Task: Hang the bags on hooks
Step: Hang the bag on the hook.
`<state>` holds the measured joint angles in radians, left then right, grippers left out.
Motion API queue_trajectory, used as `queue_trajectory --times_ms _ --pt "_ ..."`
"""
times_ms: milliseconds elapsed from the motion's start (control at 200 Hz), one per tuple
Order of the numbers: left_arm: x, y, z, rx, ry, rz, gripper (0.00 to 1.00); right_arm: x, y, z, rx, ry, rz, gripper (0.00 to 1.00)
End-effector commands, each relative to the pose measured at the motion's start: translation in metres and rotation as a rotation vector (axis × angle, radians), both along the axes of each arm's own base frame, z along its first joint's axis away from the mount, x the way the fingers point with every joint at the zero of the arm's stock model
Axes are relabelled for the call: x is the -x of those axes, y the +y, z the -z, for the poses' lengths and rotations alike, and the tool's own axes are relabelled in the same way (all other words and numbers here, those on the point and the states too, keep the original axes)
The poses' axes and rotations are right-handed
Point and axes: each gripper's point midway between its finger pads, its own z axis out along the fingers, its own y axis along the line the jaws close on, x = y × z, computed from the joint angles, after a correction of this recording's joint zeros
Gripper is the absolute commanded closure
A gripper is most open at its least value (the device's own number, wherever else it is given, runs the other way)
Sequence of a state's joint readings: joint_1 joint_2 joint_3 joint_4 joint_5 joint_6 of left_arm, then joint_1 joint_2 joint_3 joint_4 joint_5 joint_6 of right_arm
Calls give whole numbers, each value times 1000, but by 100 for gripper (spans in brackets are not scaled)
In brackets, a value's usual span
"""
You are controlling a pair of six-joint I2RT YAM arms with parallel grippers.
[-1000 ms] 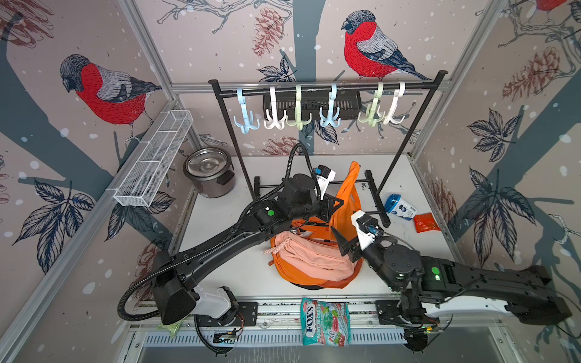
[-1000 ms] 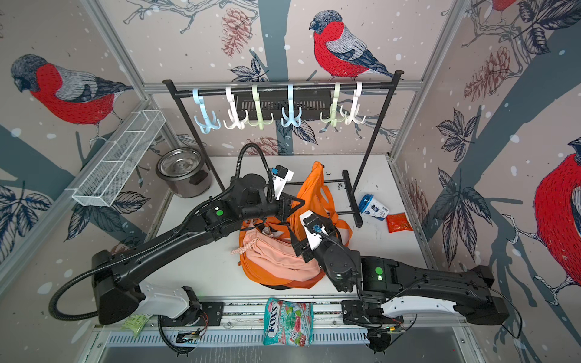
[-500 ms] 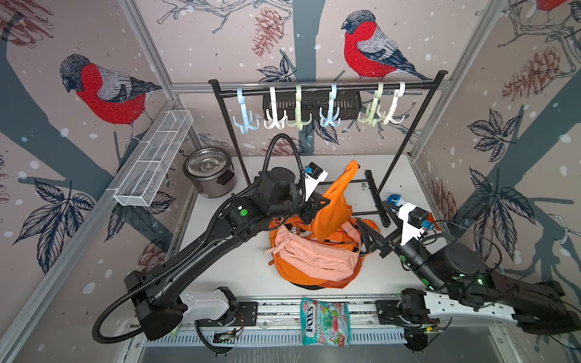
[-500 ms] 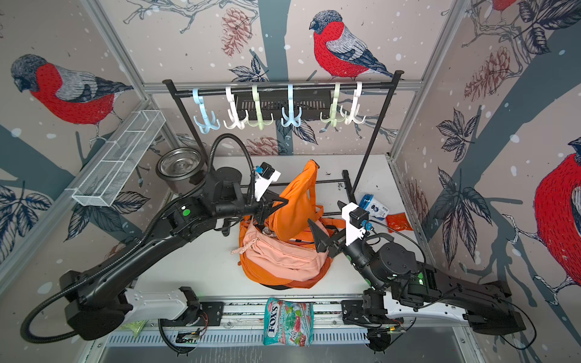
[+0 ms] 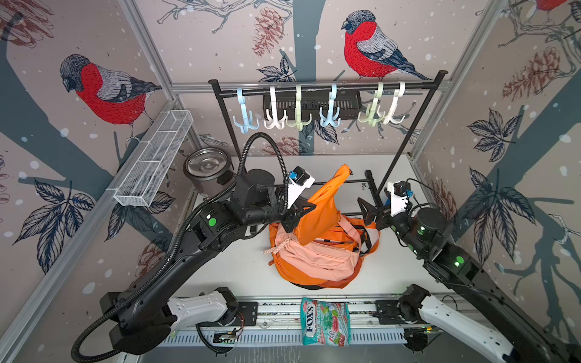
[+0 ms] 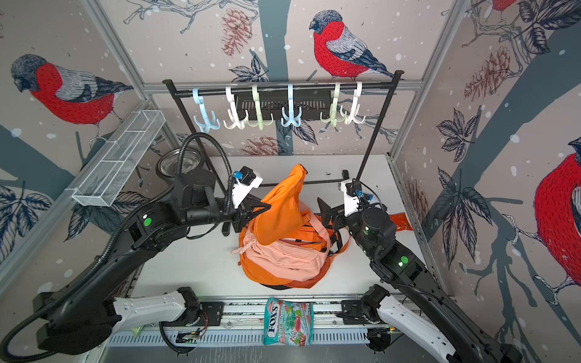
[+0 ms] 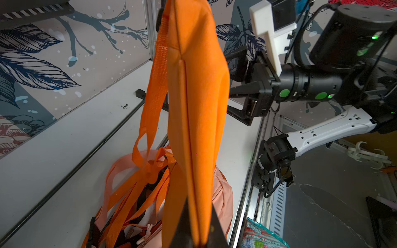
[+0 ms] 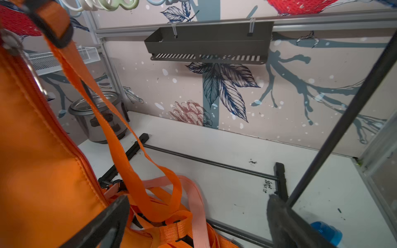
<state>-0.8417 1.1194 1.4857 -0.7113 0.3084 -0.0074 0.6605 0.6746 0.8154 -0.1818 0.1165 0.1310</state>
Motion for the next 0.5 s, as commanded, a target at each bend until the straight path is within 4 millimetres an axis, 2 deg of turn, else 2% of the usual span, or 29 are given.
queue_trajectory --times_ms 0,155,270,495 --pt "5 9 0 -29 -22 2 100 23 36 -8 -44 -27 -261 0" --pt "10 14 -4 -26 -26 6 100 28 55 1 -35 -18 -363 1" --pt "13 16 -5 -23 -25 10 100 29 65 1 -34 -28 -393 1" --pt "16 16 -6 -13 -19 22 100 16 81 -3 -27 -34 -385 1"
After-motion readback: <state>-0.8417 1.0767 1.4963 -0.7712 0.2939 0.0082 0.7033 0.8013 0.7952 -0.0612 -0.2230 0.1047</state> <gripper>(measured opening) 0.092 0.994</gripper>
